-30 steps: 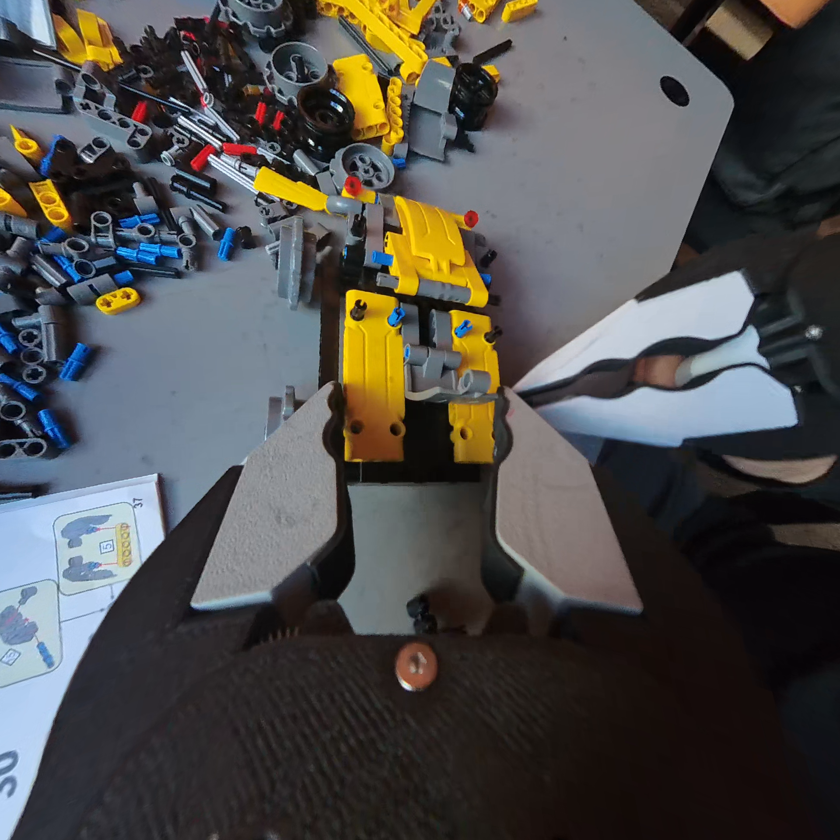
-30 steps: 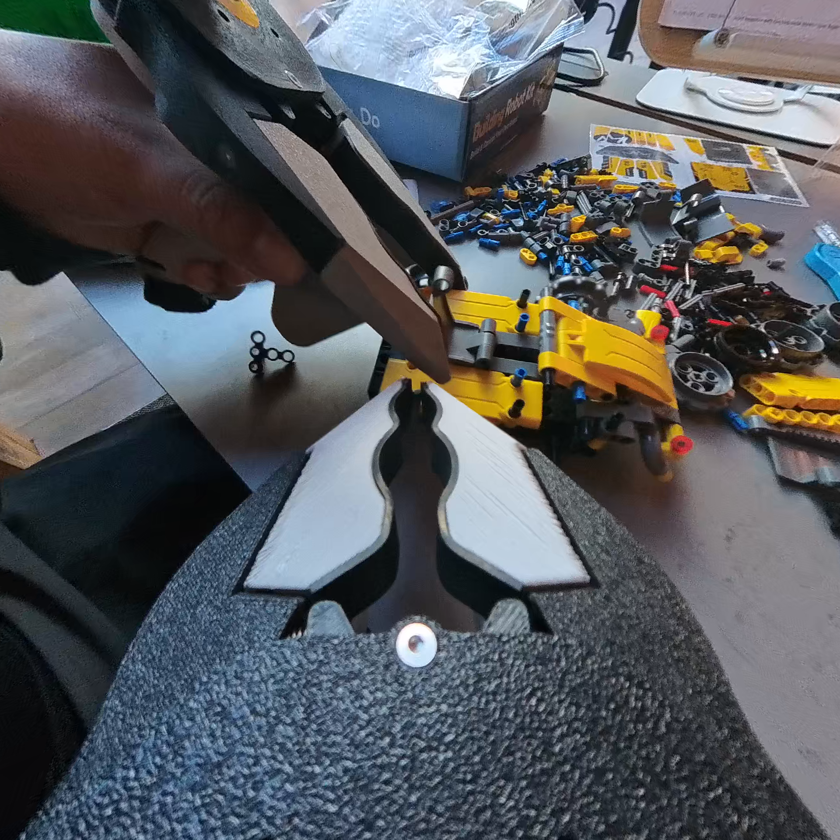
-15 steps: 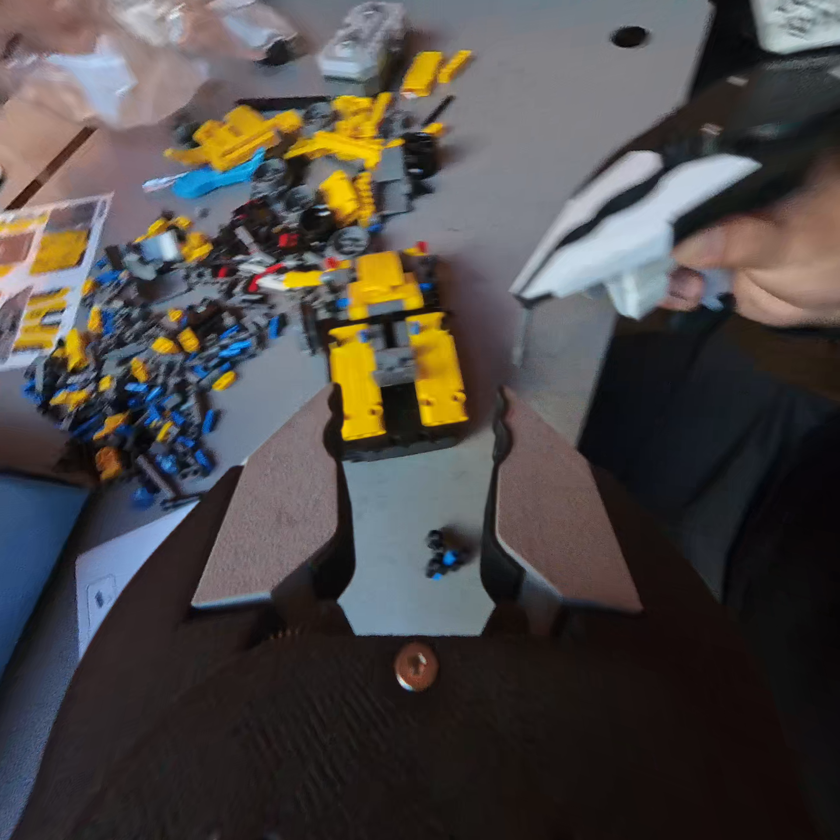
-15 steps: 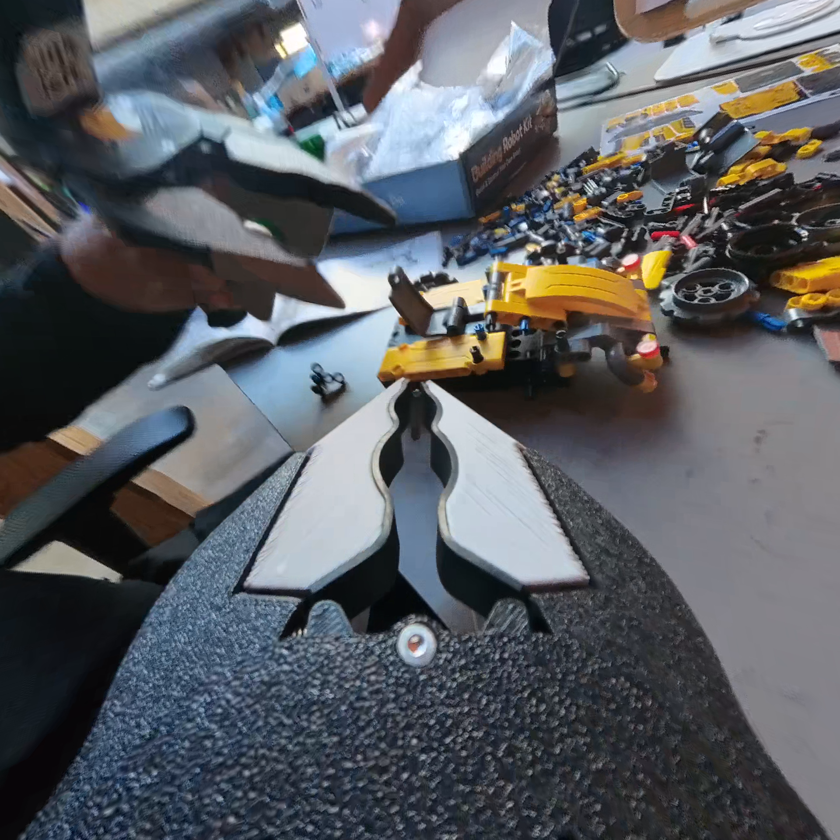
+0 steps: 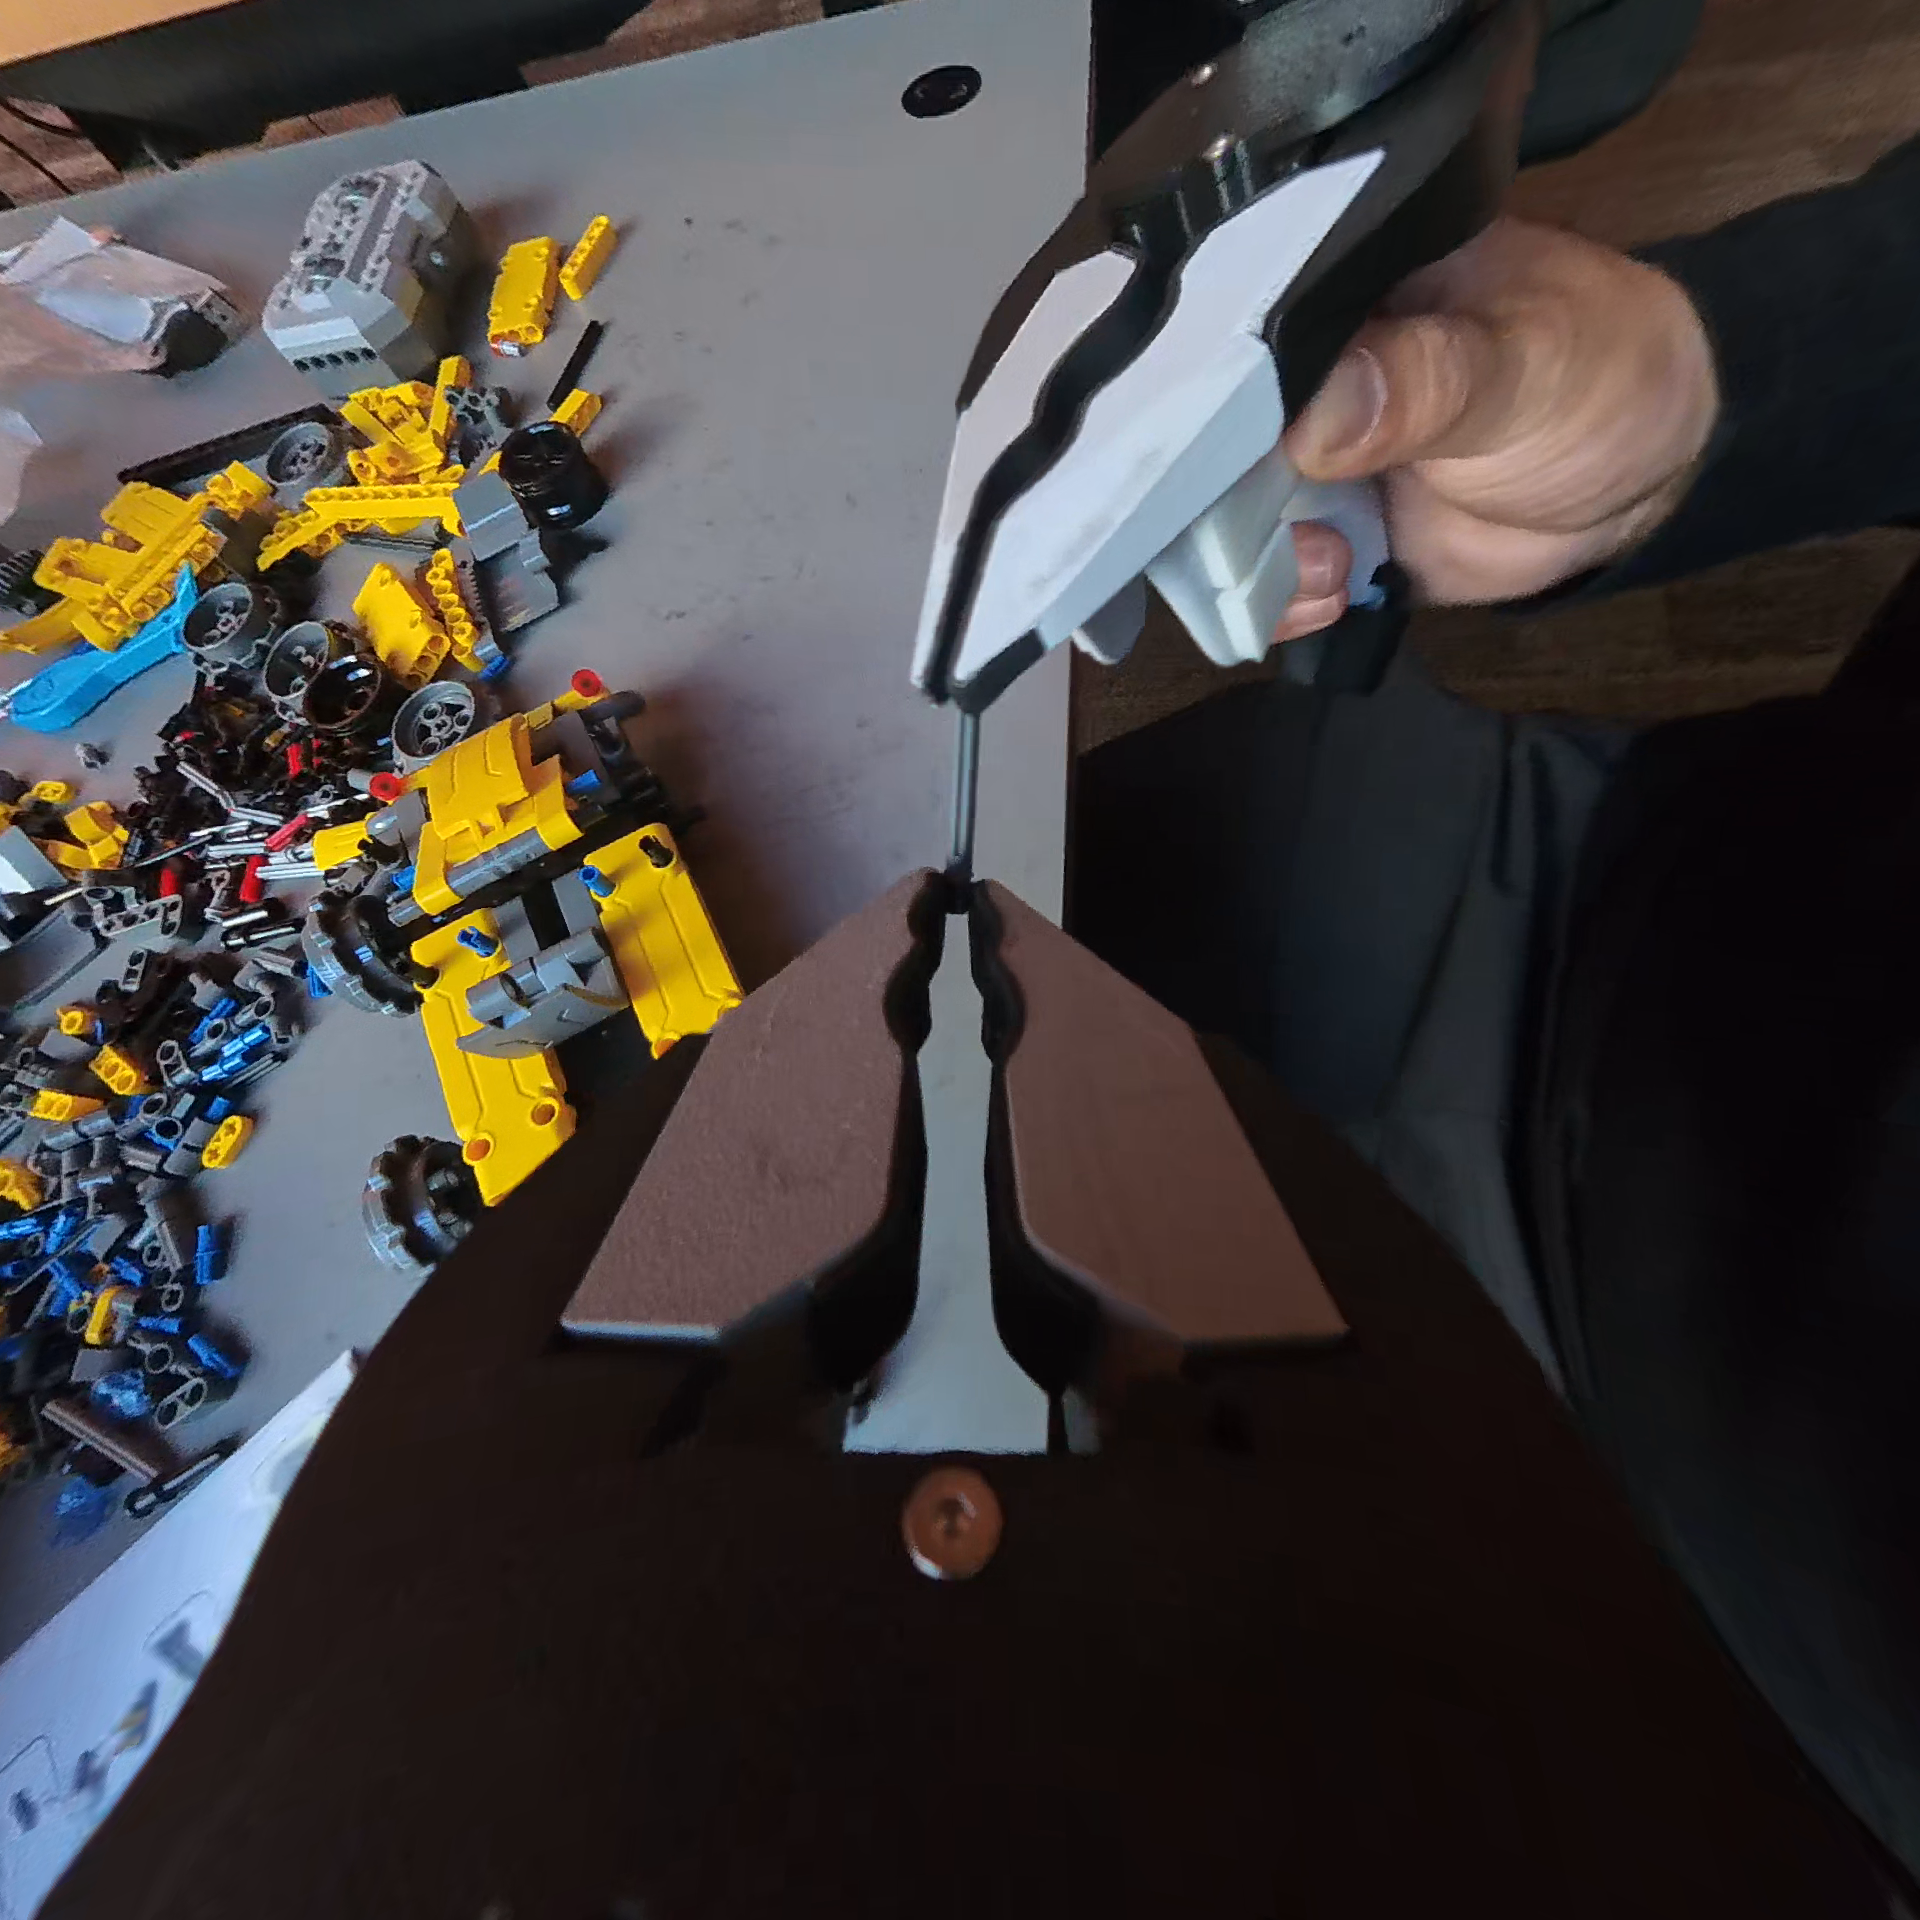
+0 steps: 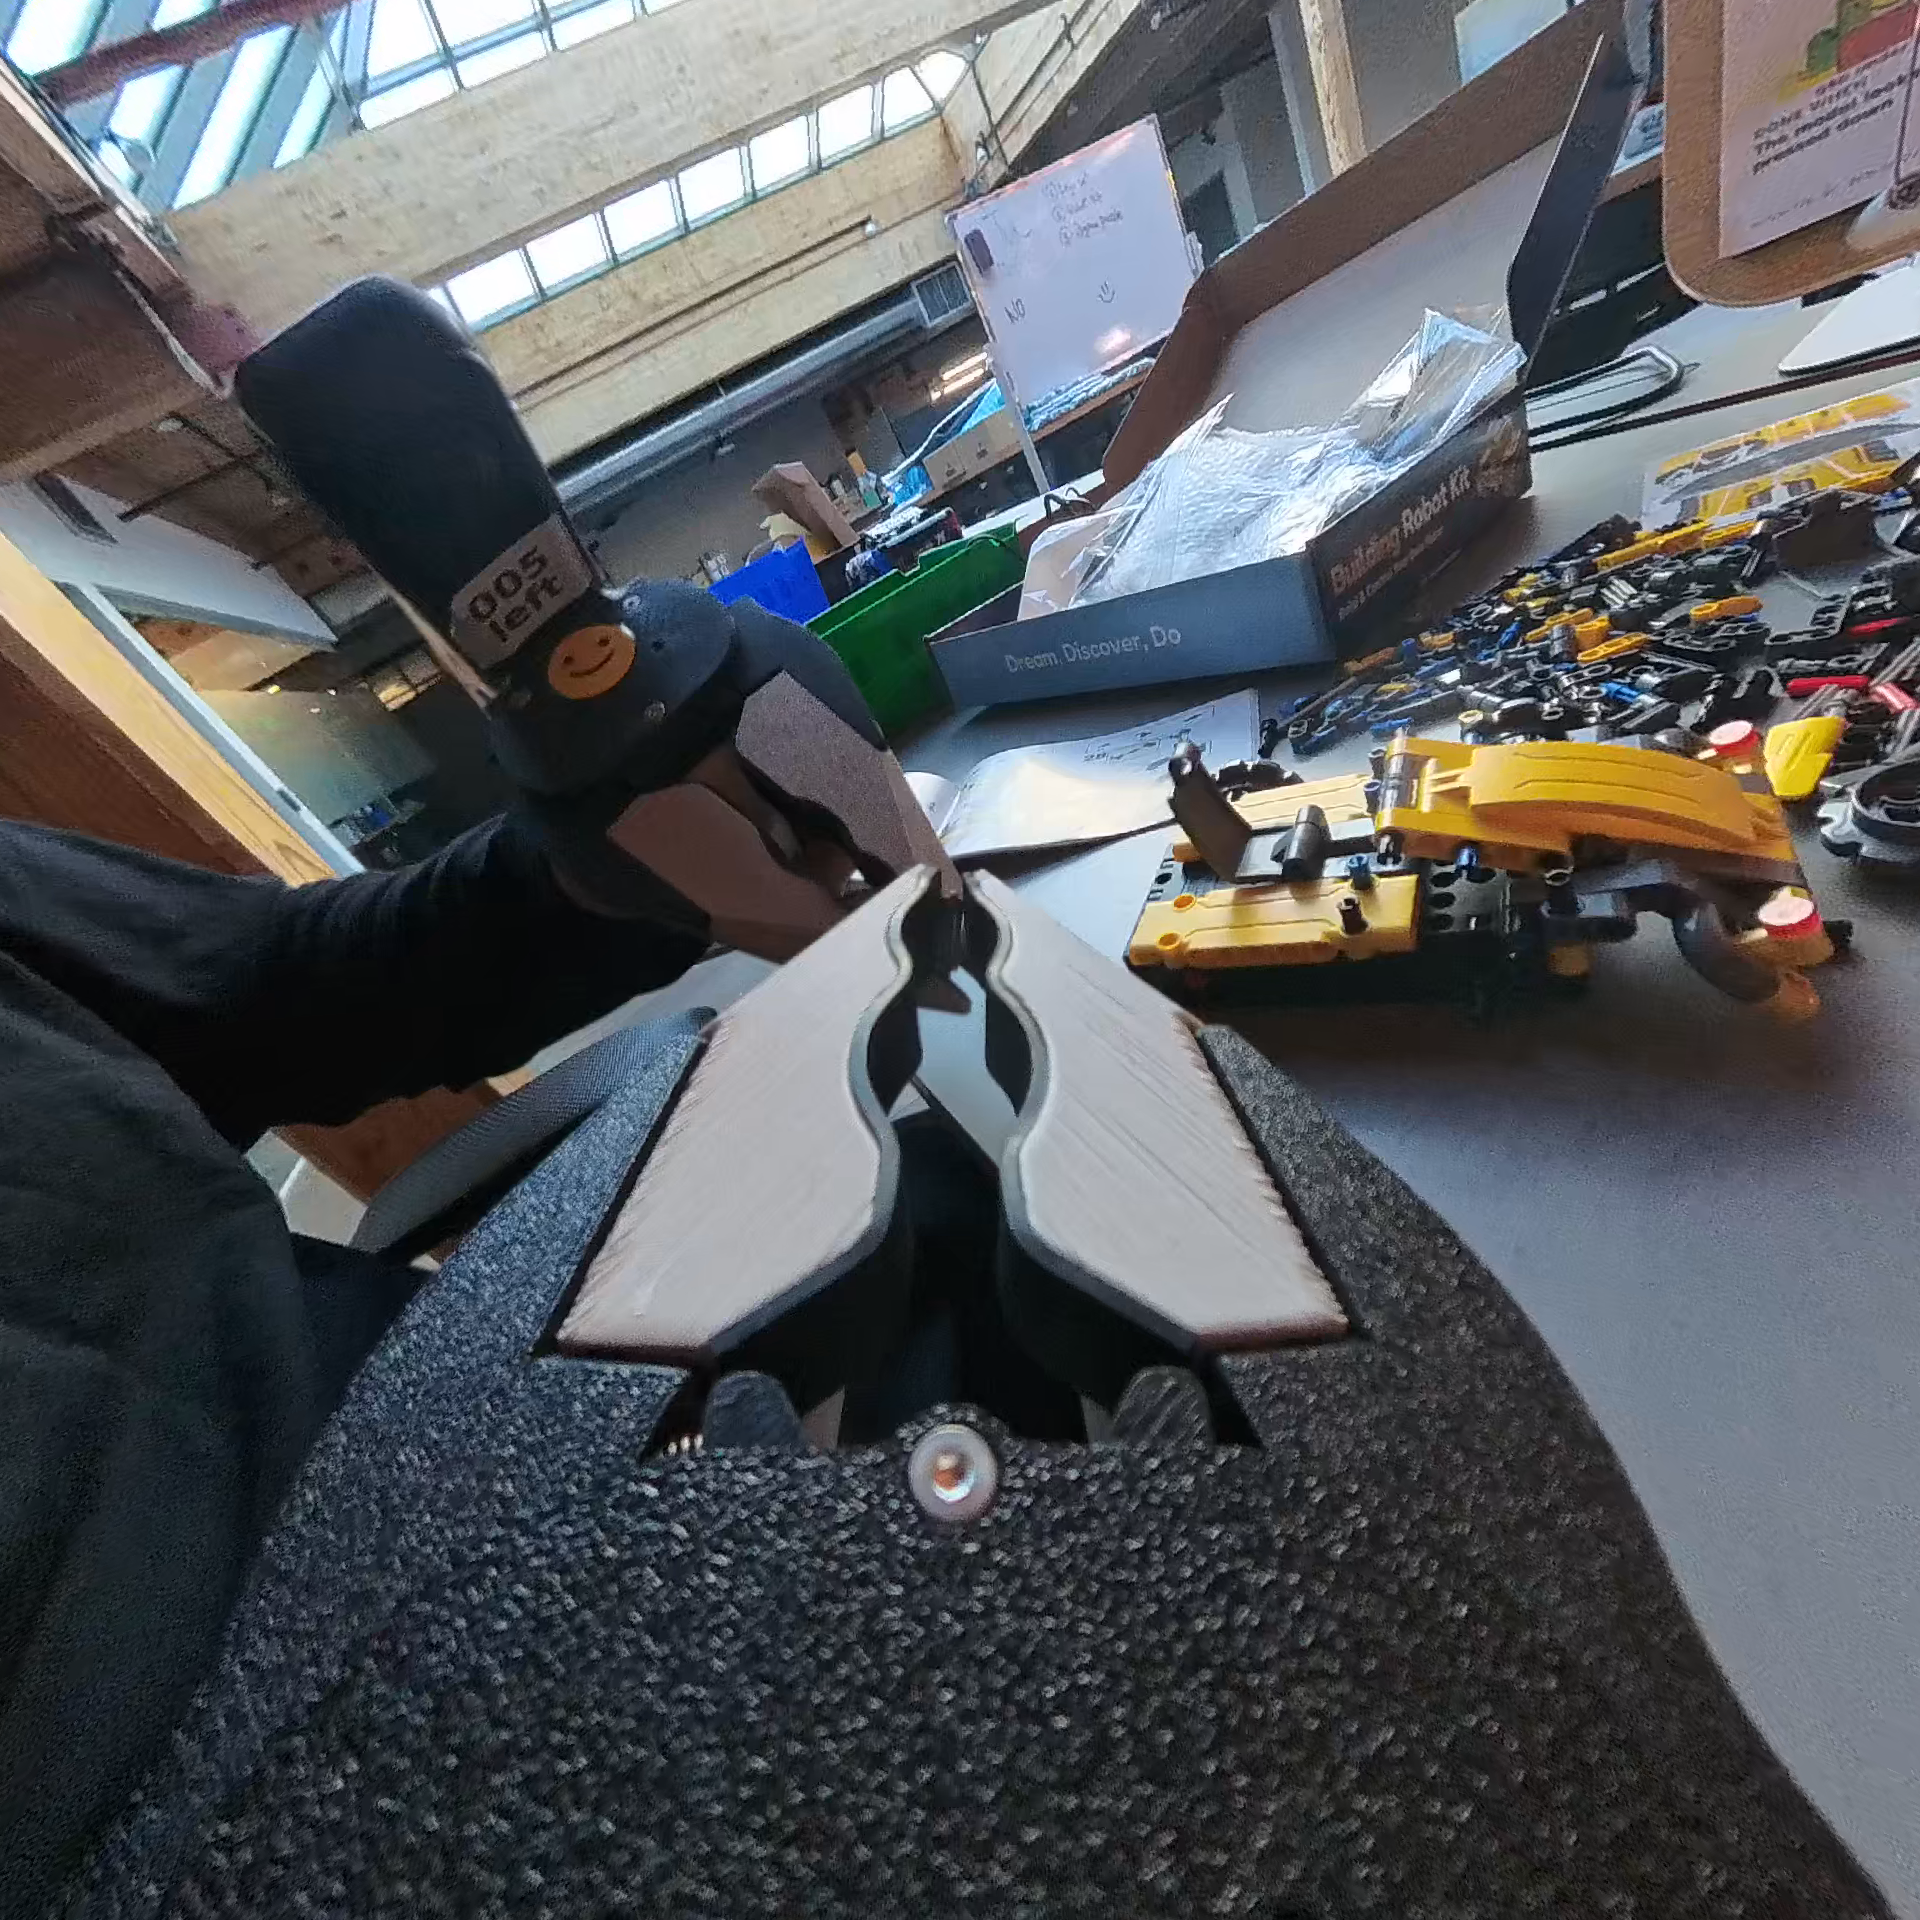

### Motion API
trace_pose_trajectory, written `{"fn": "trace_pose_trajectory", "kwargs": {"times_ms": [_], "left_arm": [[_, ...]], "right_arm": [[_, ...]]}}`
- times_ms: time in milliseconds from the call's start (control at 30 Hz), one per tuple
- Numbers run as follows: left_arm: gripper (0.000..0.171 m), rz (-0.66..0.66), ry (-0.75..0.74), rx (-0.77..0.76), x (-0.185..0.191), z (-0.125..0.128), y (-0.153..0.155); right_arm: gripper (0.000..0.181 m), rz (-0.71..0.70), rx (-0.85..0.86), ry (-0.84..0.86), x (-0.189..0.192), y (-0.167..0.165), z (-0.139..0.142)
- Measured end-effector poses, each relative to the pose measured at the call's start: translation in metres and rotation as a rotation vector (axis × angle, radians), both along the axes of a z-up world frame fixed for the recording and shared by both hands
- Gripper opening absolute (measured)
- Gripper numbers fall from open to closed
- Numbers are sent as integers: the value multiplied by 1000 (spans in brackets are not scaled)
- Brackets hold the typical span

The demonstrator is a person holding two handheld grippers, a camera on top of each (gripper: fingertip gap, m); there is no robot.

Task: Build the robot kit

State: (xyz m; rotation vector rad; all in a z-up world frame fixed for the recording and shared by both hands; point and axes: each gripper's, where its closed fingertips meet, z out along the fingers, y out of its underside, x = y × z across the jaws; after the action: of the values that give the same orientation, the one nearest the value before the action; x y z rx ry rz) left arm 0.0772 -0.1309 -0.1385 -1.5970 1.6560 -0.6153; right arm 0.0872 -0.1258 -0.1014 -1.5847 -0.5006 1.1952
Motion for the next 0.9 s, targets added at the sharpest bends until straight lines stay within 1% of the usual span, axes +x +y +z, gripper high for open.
{"fn": "trace_pose_trajectory", "kwargs": {"times_ms": [67,167,233,333,433,567,633,700,800,900], "left_arm": [[0,-34,40,48,-3,-3,-1],[1,-85,91,161,-4,-7,-2],[0,-82,75,215,-3,-4,1],[0,-75,-17,207,3,4,-3],[0,-68,-53,226,6,8,-4],[0,-71,-48,249,6,8,-7],[0,-62,-47,258,4,8,-5],[0,-58,-50,249,4,8,-5],[0,-40,-18,272,2,5,-1],[0,-42,-9,294,1,5,0]], "right_arm": [[4,15,13,-30,0,-6,-6],[4,55,29,-109,0,-13,-17],[5,51,67,-173,2,-15,-18],[16,6,134,-229,5,-15,-14],[17,0,148,-230,1,-17,-12],[15,-6,162,-242,-4,-16,-12],[6,-10,167,-255,-5,-15,-13],[2,-7,177,-263,-7,-16,-12],[1,-20,203,-288,-9,-15,-13],[9,-15,179,-290,-12,-13,-16]]}}
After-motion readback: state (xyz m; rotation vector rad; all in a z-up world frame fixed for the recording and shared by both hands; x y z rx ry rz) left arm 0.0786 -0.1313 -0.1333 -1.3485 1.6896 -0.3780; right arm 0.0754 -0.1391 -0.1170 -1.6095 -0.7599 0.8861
